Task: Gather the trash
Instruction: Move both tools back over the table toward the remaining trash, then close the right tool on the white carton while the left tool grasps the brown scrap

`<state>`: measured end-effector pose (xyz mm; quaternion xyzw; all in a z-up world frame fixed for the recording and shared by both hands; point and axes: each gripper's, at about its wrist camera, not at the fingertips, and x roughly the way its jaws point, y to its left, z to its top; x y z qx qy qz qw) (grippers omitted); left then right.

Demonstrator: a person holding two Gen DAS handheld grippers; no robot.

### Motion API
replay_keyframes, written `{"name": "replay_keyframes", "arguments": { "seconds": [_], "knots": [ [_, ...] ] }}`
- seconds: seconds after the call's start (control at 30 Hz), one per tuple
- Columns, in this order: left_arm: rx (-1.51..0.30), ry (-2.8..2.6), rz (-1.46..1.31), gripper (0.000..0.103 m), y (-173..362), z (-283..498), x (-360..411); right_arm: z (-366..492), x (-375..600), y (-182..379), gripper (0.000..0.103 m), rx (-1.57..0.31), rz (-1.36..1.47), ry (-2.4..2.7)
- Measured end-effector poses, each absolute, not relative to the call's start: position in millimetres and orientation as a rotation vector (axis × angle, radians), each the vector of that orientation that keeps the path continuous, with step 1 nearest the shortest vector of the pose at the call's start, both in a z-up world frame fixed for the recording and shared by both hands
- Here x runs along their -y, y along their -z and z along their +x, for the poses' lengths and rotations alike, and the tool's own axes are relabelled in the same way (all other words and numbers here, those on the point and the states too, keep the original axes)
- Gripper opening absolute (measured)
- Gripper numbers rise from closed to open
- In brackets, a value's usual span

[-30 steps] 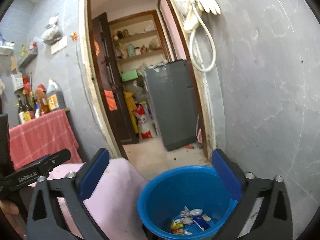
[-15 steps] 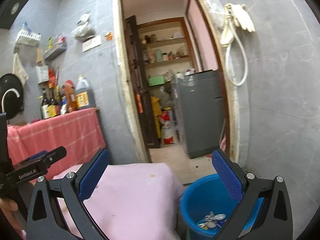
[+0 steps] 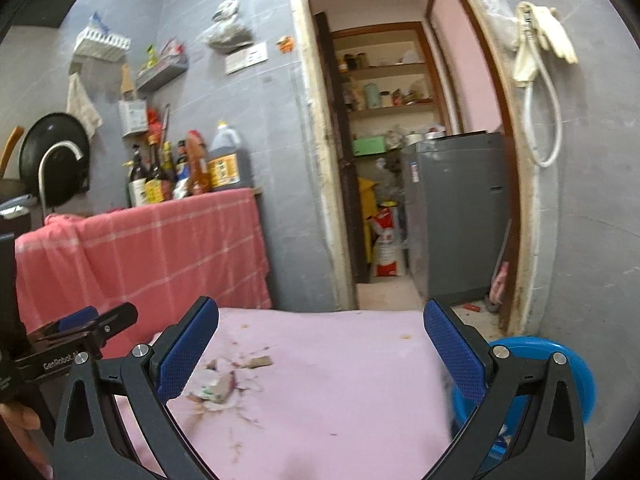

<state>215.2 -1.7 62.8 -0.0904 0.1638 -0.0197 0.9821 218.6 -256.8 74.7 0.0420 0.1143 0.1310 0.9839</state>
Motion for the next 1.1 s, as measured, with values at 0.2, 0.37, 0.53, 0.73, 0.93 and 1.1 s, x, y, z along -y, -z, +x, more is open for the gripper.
{"name": "replay_keyframes", "arguments": {
  "seconds": [0.2, 0.37, 0.53, 0.73, 0.93, 1.1],
  "knots": [
    [-0.372, -0.018, -0.201, 0.101, -42.7, 214.3, -30.1, 236.5, 225.1, -57.8, 0.103, -0.302, 0.046, -0.326],
    [-0.426, -0.049, -0.198, 0.101, -24.7, 221.5, -44.8, 258.8, 204.5, -35.7, 0.103, -0.42, 0.012, -0.377],
    [-0.486, -0.066, -0.203, 0.101, -12.6, 230.8, -52.6, 277.5, 181.6, -9.5, 0.103, -0.538, -0.055, -0.428],
    [-0.549, -0.086, -0.213, 0.101, -5.6, 239.1, -56.8, 296.7, 166.8, 7.6, 0.078, -0.657, -0.077, -0.473],
    [-0.611, -0.099, -0.216, 0.101, 0.3, 249.5, -57.4, 308.4, 156.7, 21.5, 0.039, -0.748, -0.085, -0.519],
    [-0.662, -0.098, -0.217, 0.101, 4.5, 257.5, -56.1, 310.9, 158.7, 24.6, 0.015, -0.766, -0.069, -0.535]
  ]
}}
